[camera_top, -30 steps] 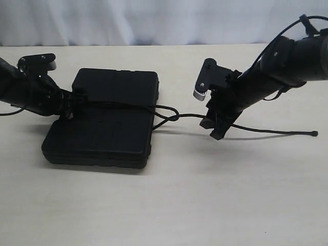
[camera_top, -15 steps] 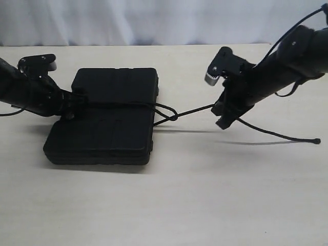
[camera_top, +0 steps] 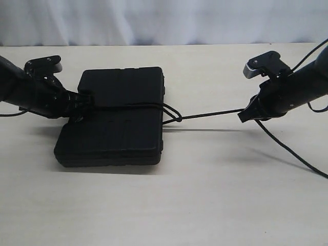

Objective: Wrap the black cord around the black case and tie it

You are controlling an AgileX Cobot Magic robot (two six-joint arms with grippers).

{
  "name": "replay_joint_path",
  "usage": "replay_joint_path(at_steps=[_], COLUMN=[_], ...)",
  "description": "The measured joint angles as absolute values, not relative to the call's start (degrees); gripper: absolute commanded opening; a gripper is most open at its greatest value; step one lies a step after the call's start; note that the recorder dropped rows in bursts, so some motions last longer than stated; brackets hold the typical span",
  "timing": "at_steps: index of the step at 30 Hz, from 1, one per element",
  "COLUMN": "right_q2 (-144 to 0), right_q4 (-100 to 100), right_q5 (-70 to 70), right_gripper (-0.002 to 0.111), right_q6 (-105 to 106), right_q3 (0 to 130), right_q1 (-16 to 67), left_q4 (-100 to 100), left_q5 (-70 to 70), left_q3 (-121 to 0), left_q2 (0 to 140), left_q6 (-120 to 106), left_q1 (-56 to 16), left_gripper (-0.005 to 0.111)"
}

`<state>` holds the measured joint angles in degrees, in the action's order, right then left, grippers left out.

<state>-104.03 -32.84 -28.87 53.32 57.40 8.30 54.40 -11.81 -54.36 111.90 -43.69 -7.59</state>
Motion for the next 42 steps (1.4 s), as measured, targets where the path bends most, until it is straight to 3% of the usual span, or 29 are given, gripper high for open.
replay_joint_path(at_steps=[12, 15, 19, 24, 28, 31, 35, 37, 39, 41, 42], right_q2=[-104.0, -104.0, -104.0, -103.9, -103.6, -102.8, -100.3, -98.5, -96.3, -94.1, -93.3], right_q4=[-32.8, -32.8, -32.8, -30.8, -29.7, -29.4, -29.3, -29.3, -28.6, -25.7, -23.0], right_q5=[-28.1, -28.1, -27.3, -23.1, -20.1, -20.1, -20.2, -20.5, -22.2, -25.8, -28.8], right_gripper=[0.004, 0.004, 0.006, 0.028, 0.055, 0.064, 0.063, 0.055, 0.037, 0.013, 0.004], right_q6=[52.8, 52.5, 51.0, 49.1, 45.1, 43.6, 42.8, 41.7, 39.8, 36.9, 34.4], right_q3=[57.4, 57.4, 57.3, 57.3, 57.3, 57.3, 57.3, 57.3, 57.3, 57.5, 58.1], right_q1=[8.2, 8.2, 8.2, 6.8, 5.5, 5.5, 5.5, 5.5, 5.5, 5.5, 5.5], left_q4=[54.5, 54.5, 54.5, 53.1, 51.6, 49.0, 44.8, 43.6, 43.3, 42.6, 41.8], left_q5=[-12.3, -12.3, -13.7, -17.9, -18.5, -18.3, -18.2, -18.4, -19.2, -20.6, -21.7], left_q3=[-54.5, -54.5, -55.1, -57.3, -58.8, -59.0, -59.0, -59.0, -59.0, -59.0, -59.0], left_q2=[111.9, 111.9, 112.0, 112.6, 112.1, 109.9, 105.3, 103.0, 100.6, 98.7, 97.7], left_q6=[-43.6, -43.6, -43.6, -44.0, -44.3, -44.2, -41.8, -41.0, -40.6, -40.3, -39.5], left_q1=[-7.6, -7.6, -7.6, -7.2, -6.3, -6.0, -6.0, -6.0, -6.0, -6.0, -6.0], left_gripper=[0.000, 0.009, 0.031, 0.047, 0.047, 0.047, 0.046, 0.040, 0.024, 0.004, 0.000])
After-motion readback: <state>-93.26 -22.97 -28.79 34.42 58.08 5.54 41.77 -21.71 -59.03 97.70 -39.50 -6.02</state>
